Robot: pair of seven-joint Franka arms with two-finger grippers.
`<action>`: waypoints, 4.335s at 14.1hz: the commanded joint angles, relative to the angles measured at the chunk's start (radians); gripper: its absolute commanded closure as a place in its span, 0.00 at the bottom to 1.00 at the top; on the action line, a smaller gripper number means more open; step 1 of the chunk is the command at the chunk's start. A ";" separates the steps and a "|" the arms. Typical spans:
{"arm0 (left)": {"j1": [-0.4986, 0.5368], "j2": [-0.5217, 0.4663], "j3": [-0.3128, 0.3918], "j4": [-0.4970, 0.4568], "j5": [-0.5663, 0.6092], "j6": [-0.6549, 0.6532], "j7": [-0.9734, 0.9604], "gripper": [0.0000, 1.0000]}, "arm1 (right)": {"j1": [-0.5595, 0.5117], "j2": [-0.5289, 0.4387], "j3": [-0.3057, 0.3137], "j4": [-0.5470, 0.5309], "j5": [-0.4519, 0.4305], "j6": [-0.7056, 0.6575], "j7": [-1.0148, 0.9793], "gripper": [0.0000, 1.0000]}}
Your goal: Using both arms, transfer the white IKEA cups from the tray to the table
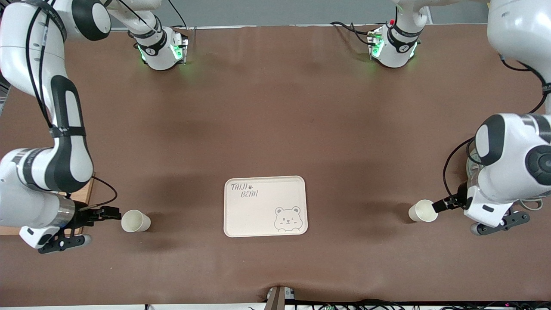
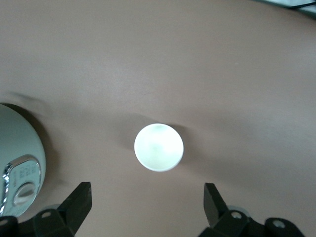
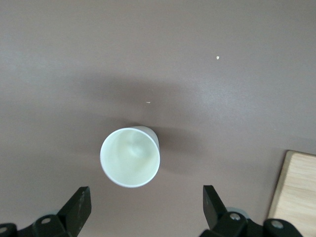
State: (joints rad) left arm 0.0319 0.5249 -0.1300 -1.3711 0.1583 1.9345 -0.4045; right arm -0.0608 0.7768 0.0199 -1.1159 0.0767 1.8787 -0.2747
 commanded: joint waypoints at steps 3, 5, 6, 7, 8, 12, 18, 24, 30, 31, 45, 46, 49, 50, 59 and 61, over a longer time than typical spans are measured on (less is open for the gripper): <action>0.013 -0.144 -0.043 -0.023 -0.042 -0.103 0.024 0.00 | -0.005 -0.095 0.009 0.017 -0.029 -0.153 -0.008 0.00; 0.014 -0.198 -0.043 -0.022 -0.042 -0.134 0.051 0.00 | -0.010 -0.148 0.008 0.021 -0.031 -0.194 -0.008 0.00; 0.016 -0.222 -0.042 -0.022 -0.043 -0.137 0.093 0.00 | -0.008 -0.181 0.009 0.019 -0.031 -0.202 -0.006 0.00; 0.029 -0.242 -0.042 -0.020 -0.045 -0.158 0.125 0.00 | -0.011 -0.224 0.011 0.015 -0.029 -0.229 -0.006 0.00; 0.043 -0.258 -0.043 -0.019 -0.052 -0.186 0.142 0.00 | -0.013 -0.253 0.011 0.013 -0.028 -0.289 -0.005 0.00; 0.105 -0.353 -0.042 -0.016 -0.178 -0.224 0.211 0.00 | -0.024 -0.419 0.011 0.010 -0.028 -0.507 0.061 0.00; 0.103 -0.433 -0.039 -0.011 -0.201 -0.298 0.207 0.00 | -0.028 -0.672 0.012 -0.092 -0.025 -0.684 0.144 0.00; 0.102 -0.437 -0.030 -0.006 -0.192 -0.333 0.204 0.00 | -0.024 -0.970 0.017 -0.465 -0.014 -0.547 0.176 0.00; 0.105 -0.433 -0.027 0.021 -0.192 -0.338 0.205 0.00 | -0.020 -1.085 0.018 -0.631 -0.011 -0.452 0.178 0.00; 0.105 -0.431 -0.027 0.024 -0.192 -0.347 0.205 0.00 | -0.019 -1.085 0.018 -0.627 -0.011 -0.452 0.178 0.00; 0.095 -0.425 -0.040 0.024 -0.129 -0.408 0.228 0.00 | -0.016 -1.033 0.018 -0.572 -0.009 -0.478 0.166 0.00; 0.095 -0.425 -0.040 0.024 -0.128 -0.407 0.228 0.00 | -0.016 -1.028 0.018 -0.570 -0.009 -0.480 0.166 0.00; 0.094 -0.425 -0.040 0.023 -0.126 -0.408 0.228 0.00 | -0.019 -1.027 0.017 -0.570 -0.011 -0.481 0.164 0.00; 0.092 -0.425 -0.040 0.024 -0.126 -0.408 0.228 0.00 | -0.017 -1.027 0.018 -0.570 -0.011 -0.480 0.166 0.00; 0.091 -0.424 -0.042 0.023 -0.126 -0.407 0.228 0.00 | 0.006 -1.007 0.022 -0.555 -0.008 -0.481 0.169 0.00; 0.091 -0.424 -0.042 0.021 -0.126 -0.408 0.228 0.00 | 0.022 -1.007 0.022 -0.552 -0.009 -0.480 0.169 0.00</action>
State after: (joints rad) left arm 0.1232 0.1014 -0.1670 -1.3590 0.0126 1.5425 -0.1927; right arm -0.0570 -0.2432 0.0430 -1.6963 0.0614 1.4100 -0.1100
